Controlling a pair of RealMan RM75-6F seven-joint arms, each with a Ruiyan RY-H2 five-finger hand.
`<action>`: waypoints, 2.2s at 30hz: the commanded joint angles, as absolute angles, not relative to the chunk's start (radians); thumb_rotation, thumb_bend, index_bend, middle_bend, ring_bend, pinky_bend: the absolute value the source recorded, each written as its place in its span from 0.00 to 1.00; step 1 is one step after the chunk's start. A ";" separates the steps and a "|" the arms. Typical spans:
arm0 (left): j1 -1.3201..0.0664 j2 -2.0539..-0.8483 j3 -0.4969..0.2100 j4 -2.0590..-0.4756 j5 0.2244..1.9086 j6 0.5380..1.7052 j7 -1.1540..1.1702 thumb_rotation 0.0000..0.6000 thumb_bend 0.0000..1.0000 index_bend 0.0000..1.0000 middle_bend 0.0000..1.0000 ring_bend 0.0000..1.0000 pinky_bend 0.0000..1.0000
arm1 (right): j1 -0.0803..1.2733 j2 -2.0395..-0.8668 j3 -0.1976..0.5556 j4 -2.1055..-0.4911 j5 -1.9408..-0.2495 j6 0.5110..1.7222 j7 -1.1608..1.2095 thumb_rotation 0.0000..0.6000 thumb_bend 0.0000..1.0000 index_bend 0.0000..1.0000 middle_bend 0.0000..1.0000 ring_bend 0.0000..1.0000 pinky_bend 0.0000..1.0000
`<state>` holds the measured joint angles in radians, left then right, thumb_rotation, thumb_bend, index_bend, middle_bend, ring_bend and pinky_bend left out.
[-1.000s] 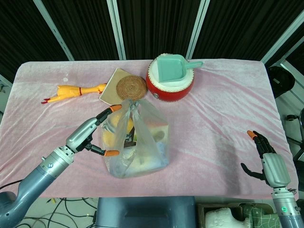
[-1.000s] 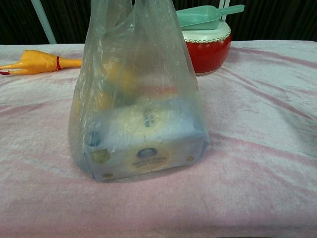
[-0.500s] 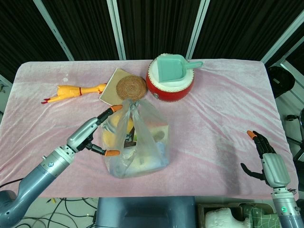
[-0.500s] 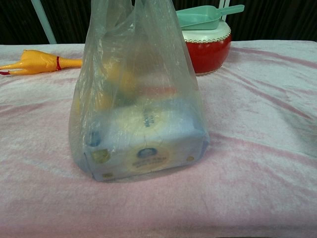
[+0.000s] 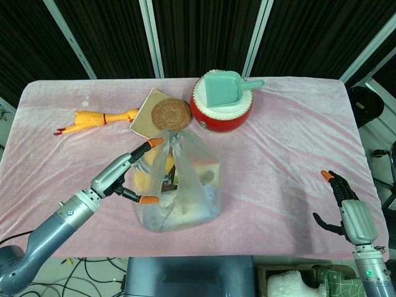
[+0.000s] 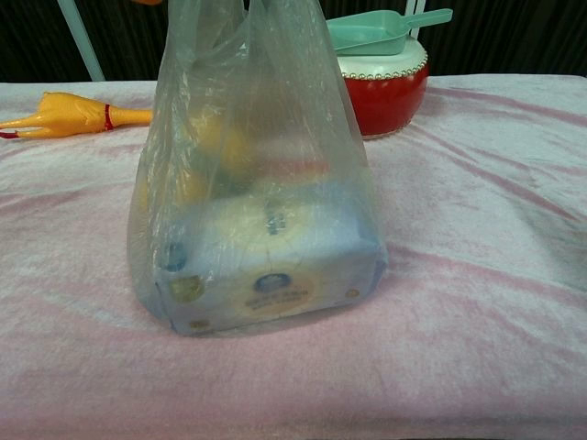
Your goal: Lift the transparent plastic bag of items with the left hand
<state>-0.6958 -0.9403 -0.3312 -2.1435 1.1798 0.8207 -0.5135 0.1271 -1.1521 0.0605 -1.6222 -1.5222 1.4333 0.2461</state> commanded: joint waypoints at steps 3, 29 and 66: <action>-0.717 -0.956 -0.344 -2.142 1.158 0.808 -0.519 1.00 0.00 0.00 0.04 0.02 0.08 | 0.127 -1.152 0.061 -1.622 -1.521 1.434 0.247 1.00 0.22 0.00 0.00 0.00 0.18; -0.989 -1.206 -0.418 -2.012 0.816 0.750 -0.405 1.00 0.00 0.06 0.15 0.12 0.19 | 0.127 -1.151 0.062 -1.621 -1.519 1.433 0.264 1.00 0.22 0.00 0.00 0.00 0.18; -0.973 -1.541 -0.714 -2.095 0.722 1.268 -0.435 1.00 0.11 0.88 1.00 0.98 0.91 | 0.129 -1.148 0.060 -1.623 -1.518 1.425 0.259 1.00 0.22 0.00 0.00 0.00 0.18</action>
